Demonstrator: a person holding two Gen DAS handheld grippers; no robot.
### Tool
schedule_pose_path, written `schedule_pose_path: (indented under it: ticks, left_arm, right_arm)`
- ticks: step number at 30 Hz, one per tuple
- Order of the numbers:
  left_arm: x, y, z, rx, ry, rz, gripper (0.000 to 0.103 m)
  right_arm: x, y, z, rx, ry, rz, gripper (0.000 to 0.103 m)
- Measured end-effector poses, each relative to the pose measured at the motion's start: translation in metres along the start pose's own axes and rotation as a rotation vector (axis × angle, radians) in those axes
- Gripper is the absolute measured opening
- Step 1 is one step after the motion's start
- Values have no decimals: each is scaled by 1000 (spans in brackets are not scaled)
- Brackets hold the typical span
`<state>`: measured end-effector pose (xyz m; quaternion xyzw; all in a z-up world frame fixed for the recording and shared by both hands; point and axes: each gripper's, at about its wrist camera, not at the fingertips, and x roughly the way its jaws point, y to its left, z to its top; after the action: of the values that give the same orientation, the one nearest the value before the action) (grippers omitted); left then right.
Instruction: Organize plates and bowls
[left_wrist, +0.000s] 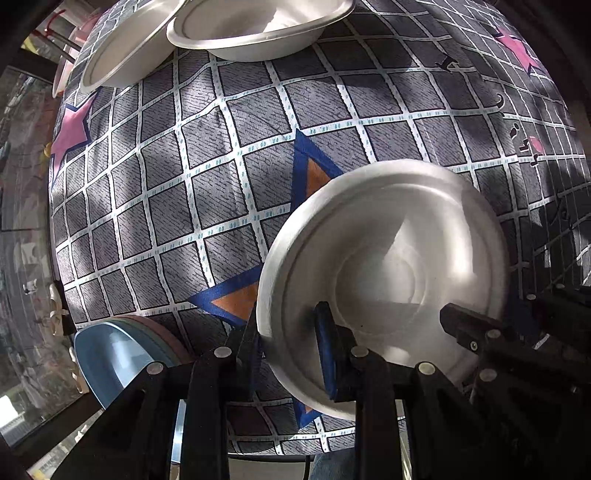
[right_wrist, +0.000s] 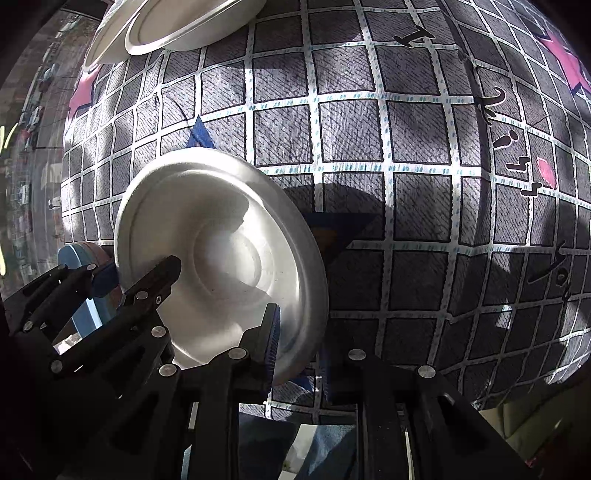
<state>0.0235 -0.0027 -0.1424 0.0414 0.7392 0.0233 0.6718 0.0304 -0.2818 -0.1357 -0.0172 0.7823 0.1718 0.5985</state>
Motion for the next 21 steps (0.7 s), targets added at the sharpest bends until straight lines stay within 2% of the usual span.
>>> schedule_pose_path:
  ticks: [6, 10, 13, 14, 16, 21]
  left_arm:
    - [3, -22, -21, 24, 19, -25, 29]
    - [3, -44, -18, 50, 20, -36, 29]
    - [1, -64, -12, 79, 17, -45, 29]
    - [1, -69, -10, 89, 16, -48, 29]
    - [-1, -86, -5, 112, 14, -53, 29]
    - [-7, -128, 0, 181, 4, -67, 29]
  right_arm:
    - [1, -14, -28, 10, 13, -17, 21]
    - [-4, -38, -39, 42, 17, -20, 21]
    - [-14, -65, -46, 69, 13, -26, 21]
    - [-18, -73, -39, 78, 11, -29, 21]
    - [-34, -114, -42, 90, 5, -38, 21]
    - [-46, -150, -56, 118, -2, -65, 21]
